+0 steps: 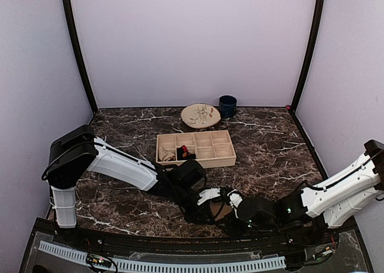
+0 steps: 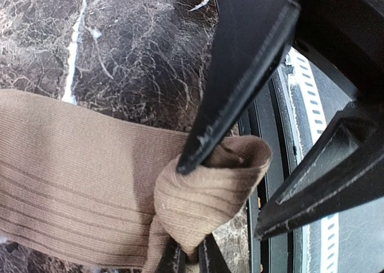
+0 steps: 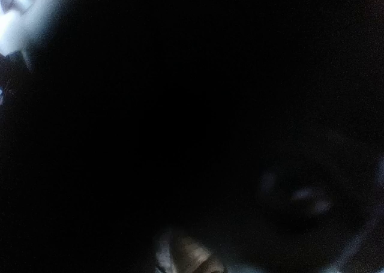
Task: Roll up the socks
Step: Roll the sock at the center of the board.
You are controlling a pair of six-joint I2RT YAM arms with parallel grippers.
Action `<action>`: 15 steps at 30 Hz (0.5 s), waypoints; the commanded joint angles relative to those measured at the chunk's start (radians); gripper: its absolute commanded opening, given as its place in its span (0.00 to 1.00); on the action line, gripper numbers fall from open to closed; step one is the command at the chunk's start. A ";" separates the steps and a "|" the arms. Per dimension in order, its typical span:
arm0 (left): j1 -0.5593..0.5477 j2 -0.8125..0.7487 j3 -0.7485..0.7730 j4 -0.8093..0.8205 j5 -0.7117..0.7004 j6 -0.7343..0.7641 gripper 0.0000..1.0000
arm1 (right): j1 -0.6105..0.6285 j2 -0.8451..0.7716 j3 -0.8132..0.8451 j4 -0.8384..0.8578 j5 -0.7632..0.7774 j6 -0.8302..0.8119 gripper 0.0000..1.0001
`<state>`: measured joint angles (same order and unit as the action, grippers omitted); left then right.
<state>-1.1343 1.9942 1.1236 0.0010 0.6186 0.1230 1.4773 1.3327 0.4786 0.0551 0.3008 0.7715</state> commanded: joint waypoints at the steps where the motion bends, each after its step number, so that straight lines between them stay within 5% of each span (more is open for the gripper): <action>1: -0.002 0.026 0.001 -0.062 -0.011 0.013 0.08 | 0.027 0.047 -0.015 0.041 -0.039 -0.001 0.38; 15: 0.001 0.010 -0.020 -0.058 -0.015 0.021 0.08 | 0.057 0.111 -0.057 0.035 -0.055 0.091 0.33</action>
<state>-1.1301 1.9953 1.1233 -0.0093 0.6292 0.1219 1.5017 1.4014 0.4503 0.2092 0.3275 0.8139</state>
